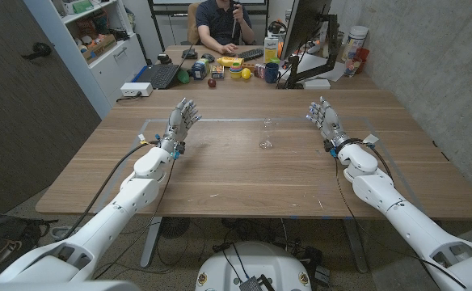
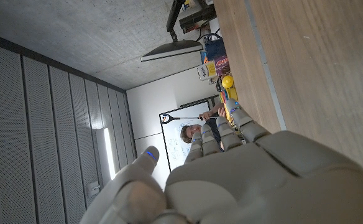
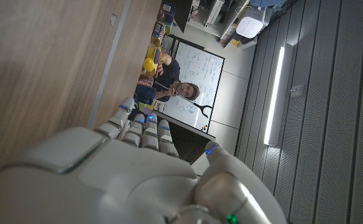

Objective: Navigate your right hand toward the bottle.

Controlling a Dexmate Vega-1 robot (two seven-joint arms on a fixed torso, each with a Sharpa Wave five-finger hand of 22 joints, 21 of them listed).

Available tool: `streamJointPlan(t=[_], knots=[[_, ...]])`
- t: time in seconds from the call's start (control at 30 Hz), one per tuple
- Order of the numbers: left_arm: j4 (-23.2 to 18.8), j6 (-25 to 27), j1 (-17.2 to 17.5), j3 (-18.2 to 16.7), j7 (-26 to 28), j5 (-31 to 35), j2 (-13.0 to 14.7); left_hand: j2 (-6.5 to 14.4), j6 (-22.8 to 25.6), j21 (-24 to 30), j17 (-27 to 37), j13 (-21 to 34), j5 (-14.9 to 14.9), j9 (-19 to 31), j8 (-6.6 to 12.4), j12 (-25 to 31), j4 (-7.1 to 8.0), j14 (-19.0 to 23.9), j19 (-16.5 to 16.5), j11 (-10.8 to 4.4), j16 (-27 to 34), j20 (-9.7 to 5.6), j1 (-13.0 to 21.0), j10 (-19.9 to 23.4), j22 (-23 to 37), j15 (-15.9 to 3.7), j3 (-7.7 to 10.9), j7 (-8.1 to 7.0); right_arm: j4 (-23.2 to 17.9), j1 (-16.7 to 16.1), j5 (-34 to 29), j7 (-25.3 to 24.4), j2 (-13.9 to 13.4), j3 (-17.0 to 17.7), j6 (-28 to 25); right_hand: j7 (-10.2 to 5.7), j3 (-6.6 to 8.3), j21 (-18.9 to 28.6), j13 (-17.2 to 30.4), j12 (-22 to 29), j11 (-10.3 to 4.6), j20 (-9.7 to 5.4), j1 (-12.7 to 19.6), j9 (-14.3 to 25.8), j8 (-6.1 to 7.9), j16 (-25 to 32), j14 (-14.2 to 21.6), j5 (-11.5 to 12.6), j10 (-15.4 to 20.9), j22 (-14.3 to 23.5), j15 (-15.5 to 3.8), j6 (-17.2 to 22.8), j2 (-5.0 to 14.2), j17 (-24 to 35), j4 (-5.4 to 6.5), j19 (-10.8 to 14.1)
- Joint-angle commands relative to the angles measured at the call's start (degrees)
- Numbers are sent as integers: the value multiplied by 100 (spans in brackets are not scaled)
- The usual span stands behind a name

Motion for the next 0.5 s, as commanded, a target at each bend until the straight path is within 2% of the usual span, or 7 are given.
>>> streamJointPlan(t=[0.03, 0.3, 0.5], knots=[[157, 32, 112, -552, -286, 334, -478, 538, -5, 37, 7, 24, 37, 17, 39, 34, -5, 53, 53, 3, 32, -2, 10, 55, 30, -12, 32, 43, -64, -141, -1426, 844, 941, 1127, -609, 42, 48, 22, 9, 38, 3, 5, 4, 16, 33, 37, 14, 25, 28, 16, 39, -16, 554, 22, -3, 46], [199, 123, 118, -773, -419, 519, -662, 539, -2, 29, 6, 24, 38, 17, 40, 33, -5, 55, 56, 3, 32, -4, 11, 54, 30, -14, 29, 46, -87, -122, -2042, 1143, 1453, 1649, -749, 46, 50, 16, 9, 38, -1, 6, 6, 16, 31, 33, 16, 27, 34, 16, 38, -18, 559, 22, -3, 53], [205, 176, 132, -891, -475, 614, -744, 540, 0, 23, 6, 24, 38, 17, 41, 33, -5, 53, 57, 4, 31, -4, 12, 55, 30, -13, 27, 48, -113, -113, -2327, 1290, 1696, 1871, -776, 48, 55, 10, 9, 36, 6, 7, 9, 16, 27, 30, 18, 29, 30, 17, 32, -29, 566, 22, -4, 58]])
